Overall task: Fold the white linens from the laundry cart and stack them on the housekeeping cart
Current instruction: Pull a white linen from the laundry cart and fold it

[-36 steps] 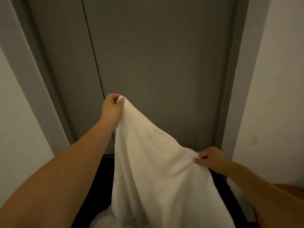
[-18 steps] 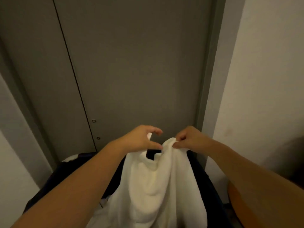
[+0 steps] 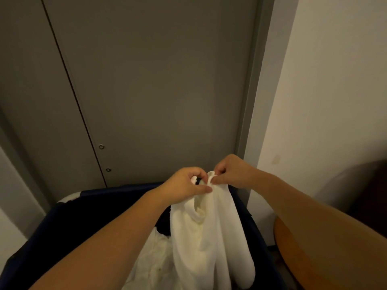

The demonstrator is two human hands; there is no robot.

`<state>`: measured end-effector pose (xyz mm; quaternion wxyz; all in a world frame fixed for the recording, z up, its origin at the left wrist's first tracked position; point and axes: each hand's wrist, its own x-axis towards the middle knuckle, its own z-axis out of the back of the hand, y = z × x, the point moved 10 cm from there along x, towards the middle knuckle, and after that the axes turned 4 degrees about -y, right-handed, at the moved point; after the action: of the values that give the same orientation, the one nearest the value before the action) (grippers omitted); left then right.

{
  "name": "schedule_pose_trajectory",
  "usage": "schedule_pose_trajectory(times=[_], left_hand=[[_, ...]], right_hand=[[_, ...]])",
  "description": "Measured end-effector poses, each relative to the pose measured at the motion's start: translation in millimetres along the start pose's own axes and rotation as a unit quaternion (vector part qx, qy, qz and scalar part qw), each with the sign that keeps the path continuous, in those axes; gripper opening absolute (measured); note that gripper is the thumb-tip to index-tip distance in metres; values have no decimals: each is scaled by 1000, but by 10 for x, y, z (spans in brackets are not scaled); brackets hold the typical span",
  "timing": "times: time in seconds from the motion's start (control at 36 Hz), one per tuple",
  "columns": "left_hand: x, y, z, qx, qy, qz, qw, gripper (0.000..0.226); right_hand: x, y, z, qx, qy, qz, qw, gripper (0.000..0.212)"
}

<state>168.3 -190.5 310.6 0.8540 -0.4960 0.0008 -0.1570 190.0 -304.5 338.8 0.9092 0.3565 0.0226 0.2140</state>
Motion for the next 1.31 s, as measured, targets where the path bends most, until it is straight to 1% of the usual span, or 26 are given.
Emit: schedule_pose_trajectory(times=[0.08,0.14,0.19,0.31,0.39,0.47,0.58,0.64,0.69,0.78,0.86,0.97,1.03,1.11,1.14,1.22,1.31], left_hand=[[27,4,-81,0,20,8,1000,26],[40,-2,-97,-3,24,16,1000,18],[71,-25,-57,34,13,13,999,7],[163,-114,64,121,-20,-18,992,18],[239,-282,230,153,-51,-38,986,19],[306,-484,364,191,-38,-53,979,14],[355,-621,646,237,-42,-54,969,9],[363,-605,800,255,-53,-41,965,9],[373,-570,949,266,-71,-30,961,10],[392,-530,1118,289,-99,-26,952,12],[418,-496,1246,312,-111,-19,943,10],[405,-496,1434,329,-130,-14,935,10],[388,-491,1507,334,-139,-14,932,10],[360,-457,1579,331,-147,-8,932,16],[352,-442,1601,336,-150,-5,930,16],[343,-347,1657,347,-151,11,926,10],[315,-292,1709,335,-163,22,928,9]], right_hand=[[15,-47,29,-4,1,-5,1000,17],[16,-65,30,-8,10,-8,1000,16],[16,-88,39,-11,13,-12,1000,15],[40,-152,68,-16,7,-17,1000,15],[57,-177,20,-6,20,-17,1000,17],[72,-236,-76,-9,29,-25,999,22],[82,-393,-168,-46,27,-40,998,31],[74,-491,-217,-60,40,-52,996,28],[77,-589,-248,-65,52,-62,995,22],[100,-672,-266,-82,57,-70,993,20],[123,-713,-336,-122,79,-71,987,29],[107,-891,-429,-137,103,-93,981,35],[102,-975,-443,-139,106,-100,980,31],[96,-1047,-439,-140,107,-98,980,17],[101,-1059,-428,-145,107,-93,979,17],[132,-1070,-398,-167,112,-82,976,31],[170,-1060,-387,-185,106,-68,975,29]])
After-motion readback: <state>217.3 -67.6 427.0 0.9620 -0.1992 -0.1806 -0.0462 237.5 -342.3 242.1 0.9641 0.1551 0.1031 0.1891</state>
